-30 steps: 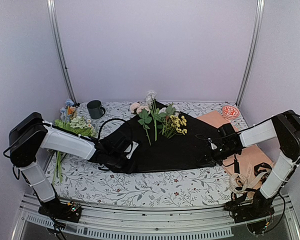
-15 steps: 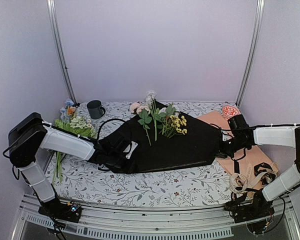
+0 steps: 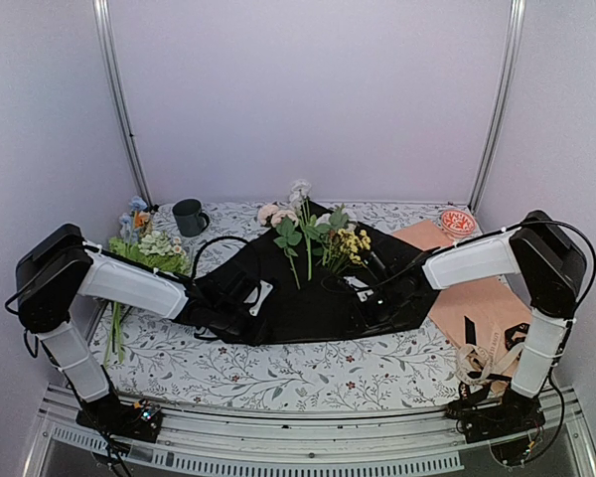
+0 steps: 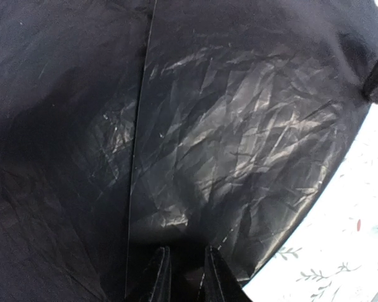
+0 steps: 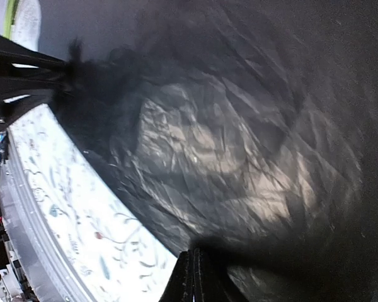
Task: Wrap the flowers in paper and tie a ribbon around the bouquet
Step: Press the fold line of the 1/4-folded wrapping paper, then pick up the one-fourth-folded wrapping paper from the center of the board.
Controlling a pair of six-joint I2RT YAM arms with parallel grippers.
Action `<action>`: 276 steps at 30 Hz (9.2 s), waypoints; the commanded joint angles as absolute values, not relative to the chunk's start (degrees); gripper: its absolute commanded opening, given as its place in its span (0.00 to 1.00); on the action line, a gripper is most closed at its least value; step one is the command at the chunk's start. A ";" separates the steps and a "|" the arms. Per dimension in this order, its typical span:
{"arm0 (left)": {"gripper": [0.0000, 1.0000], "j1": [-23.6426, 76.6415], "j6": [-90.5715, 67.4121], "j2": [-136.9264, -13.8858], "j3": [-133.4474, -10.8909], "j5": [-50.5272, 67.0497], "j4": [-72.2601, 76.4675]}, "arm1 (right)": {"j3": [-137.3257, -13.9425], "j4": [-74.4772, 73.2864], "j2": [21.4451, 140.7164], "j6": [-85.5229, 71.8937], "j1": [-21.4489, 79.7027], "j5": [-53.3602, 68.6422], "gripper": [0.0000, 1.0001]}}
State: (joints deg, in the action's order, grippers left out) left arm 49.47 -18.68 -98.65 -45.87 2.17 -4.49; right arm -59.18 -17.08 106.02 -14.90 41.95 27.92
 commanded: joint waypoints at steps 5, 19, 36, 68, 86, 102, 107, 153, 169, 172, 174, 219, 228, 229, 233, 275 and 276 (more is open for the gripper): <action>0.20 49.10 -19.20 -101.19 -42.80 2.86 -16.29 | -52.55 -18.70 103.90 -16.73 36.84 23.49 0.00; 0.20 49.00 -18.89 -100.14 -42.89 2.00 -17.57 | -40.70 -20.29 93.91 -20.66 26.59 20.30 0.00; 0.20 49.01 -19.37 -98.85 -41.76 2.56 -16.88 | -43.71 -27.27 77.97 -20.25 16.52 18.65 0.00; 0.21 49.22 -43.86 -86.28 -26.27 4.05 -17.39 | -43.89 -16.85 99.29 -19.95 34.63 18.46 0.00; 0.17 59.78 -43.67 -76.31 -44.92 -13.73 -33.23 | -41.40 -10.96 98.34 -18.79 34.63 19.75 0.00; 0.18 62.23 -3.37 -115.18 -80.41 -3.89 -21.96 | -39.95 -8.94 96.47 -19.16 34.72 21.42 0.00; 0.18 60.96 2.33 -114.84 -77.72 -0.43 -21.83 | -39.11 -8.17 96.80 -20.71 34.72 20.81 0.00; 0.18 51.29 -15.76 -96.42 -45.03 3.46 -16.87 | -39.34 -15.30 95.13 -18.78 34.77 17.07 0.00; 0.21 49.68 -12.85 -88.27 -46.31 8.48 -14.33 | -38.70 -15.39 94.67 -18.32 34.81 17.31 0.00; 0.20 49.67 -12.86 -91.40 -47.57 8.42 -14.49 | -38.84 -15.38 94.92 -18.20 34.81 17.31 0.00; 0.19 49.21 -13.39 -93.38 -47.53 7.54 -14.92 | -38.65 -15.34 94.67 -18.28 34.81 17.31 0.00; 0.25 52.78 -21.45 -93.77 -59.07 -5.00 -18.13 | -39.08 -17.13 92.37 -21.14 35.83 14.70 0.00; 0.30 55.00 -7.47 -111.83 -71.37 1.21 -20.26 | -44.81 -24.09 88.07 -25.59 37.45 7.91 0.00; 0.30 55.02 -6.94 -113.12 -71.85 1.29 -21.12 | -45.76 -25.19 86.89 -26.28 37.65 6.64 0.03; 0.30 55.02 -5.98 -115.33 -72.15 1.05 -21.82 | -49.19 -31.06 82.15 -29.11 37.97 0.92 0.17; 0.30 53.17 -2.81 -116.81 -69.96 5.97 -20.03 | -49.68 -34.62 94.55 -79.95 40.54 6.14 0.29; 0.30 53.23 -2.81 -116.81 -69.96 6.02 -20.04 | -49.31 -34.62 94.52 -79.98 40.54 5.62 0.28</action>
State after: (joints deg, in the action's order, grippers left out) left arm 53.54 -3.11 -114.67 -71.40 4.23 -18.68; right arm -50.39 -32.97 93.62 -80.23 40.47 9.28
